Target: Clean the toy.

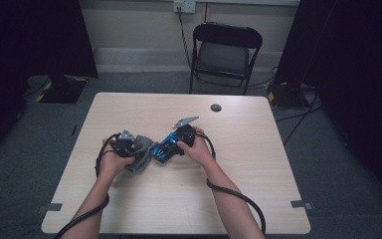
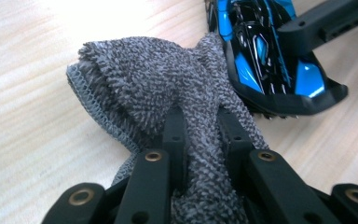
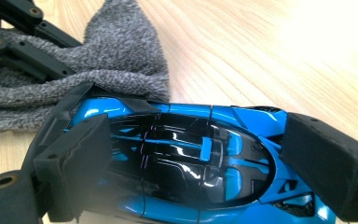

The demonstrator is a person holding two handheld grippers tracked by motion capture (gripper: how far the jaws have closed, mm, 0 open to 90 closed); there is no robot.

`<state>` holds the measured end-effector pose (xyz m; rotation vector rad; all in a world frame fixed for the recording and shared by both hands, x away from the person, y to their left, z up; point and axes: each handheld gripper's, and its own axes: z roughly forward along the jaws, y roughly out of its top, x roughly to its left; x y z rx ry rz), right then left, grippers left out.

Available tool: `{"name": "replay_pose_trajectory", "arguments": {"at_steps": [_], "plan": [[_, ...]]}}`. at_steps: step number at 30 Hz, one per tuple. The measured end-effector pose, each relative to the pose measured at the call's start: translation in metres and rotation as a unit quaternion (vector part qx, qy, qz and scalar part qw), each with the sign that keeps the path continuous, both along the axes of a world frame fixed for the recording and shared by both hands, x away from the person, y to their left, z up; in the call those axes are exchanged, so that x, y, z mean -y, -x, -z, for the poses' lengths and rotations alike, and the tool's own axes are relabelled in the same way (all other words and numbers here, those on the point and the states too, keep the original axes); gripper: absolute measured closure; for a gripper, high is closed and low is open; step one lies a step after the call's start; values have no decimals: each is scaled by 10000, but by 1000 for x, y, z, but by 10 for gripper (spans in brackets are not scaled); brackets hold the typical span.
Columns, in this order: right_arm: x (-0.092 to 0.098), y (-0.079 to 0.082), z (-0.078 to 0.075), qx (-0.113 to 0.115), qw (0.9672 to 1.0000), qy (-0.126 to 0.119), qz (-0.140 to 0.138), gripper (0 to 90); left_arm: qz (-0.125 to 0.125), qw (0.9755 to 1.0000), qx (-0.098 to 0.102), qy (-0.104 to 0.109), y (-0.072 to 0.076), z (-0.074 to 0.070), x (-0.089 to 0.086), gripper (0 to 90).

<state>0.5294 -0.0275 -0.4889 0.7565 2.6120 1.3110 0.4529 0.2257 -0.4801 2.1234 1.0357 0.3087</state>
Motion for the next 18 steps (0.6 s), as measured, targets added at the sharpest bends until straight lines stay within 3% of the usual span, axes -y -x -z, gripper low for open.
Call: {"name": "replay_pose_trajectory", "arguments": {"at_steps": [18], "plan": [[0, 0, 0, 8, 10000, 6, -6, 80, 142, 9998, -55, 151, 27, 0, -18, 768]]}}
